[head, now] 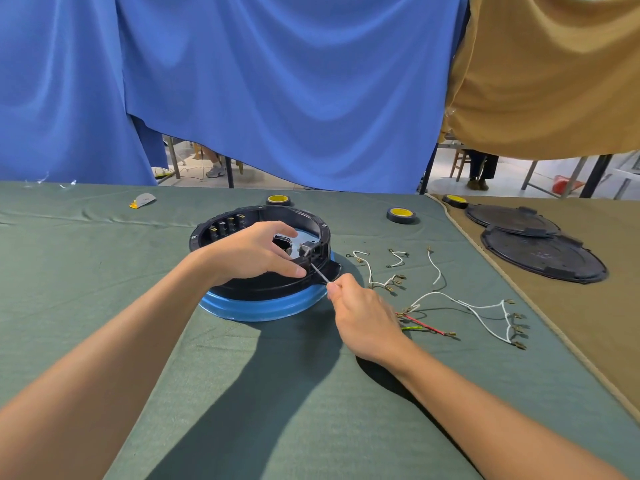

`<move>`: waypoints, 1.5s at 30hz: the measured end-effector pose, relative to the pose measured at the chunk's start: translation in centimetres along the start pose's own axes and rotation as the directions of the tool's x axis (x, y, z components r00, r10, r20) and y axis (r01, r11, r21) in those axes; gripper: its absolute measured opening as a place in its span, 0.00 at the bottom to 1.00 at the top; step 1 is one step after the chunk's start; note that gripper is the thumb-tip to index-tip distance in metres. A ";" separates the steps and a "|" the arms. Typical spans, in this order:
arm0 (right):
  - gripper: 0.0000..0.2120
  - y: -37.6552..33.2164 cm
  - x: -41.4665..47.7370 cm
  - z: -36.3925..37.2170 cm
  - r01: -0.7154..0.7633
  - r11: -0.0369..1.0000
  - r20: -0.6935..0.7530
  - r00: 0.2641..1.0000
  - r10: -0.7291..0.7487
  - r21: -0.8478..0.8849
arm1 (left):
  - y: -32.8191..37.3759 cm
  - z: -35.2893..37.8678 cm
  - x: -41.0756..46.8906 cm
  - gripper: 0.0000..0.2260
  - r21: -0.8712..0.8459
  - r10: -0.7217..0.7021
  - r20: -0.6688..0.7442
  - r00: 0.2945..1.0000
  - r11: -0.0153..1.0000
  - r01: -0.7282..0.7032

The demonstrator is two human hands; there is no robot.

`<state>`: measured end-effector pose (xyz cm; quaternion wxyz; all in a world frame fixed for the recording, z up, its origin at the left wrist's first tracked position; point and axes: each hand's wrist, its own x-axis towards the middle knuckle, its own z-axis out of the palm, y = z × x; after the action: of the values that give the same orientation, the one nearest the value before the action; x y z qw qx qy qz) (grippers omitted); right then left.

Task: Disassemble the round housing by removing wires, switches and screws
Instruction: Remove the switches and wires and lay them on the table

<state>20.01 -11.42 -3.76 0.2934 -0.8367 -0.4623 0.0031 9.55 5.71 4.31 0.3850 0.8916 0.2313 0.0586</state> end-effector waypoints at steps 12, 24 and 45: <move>0.09 -1.6 -0.9 0.6 0.105 0.895 -0.250 0.940 -0.231 -0.434 | 0.0 -0.1 -0.1 0.32 0.027 -0.006 0.010 1.000 1.000 0.006; 0.14 -1.1 2.2 -1.8 0.199 0.926 -0.147 0.955 -0.257 -0.321 | 0.0 0.0 -0.1 0.32 0.019 -0.002 0.018 1.000 1.000 0.002; 0.10 -1.2 2.2 0.4 -0.343 0.788 0.058 0.929 0.366 0.511 | -0.1 0.1 0.0 0.30 0.000 -0.012 -0.010 1.000 1.000 0.012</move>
<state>20.23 -9.03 -2.85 0.5094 -0.7998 -0.2728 0.1626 9.51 5.76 4.17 0.3844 0.8898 0.2386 0.0605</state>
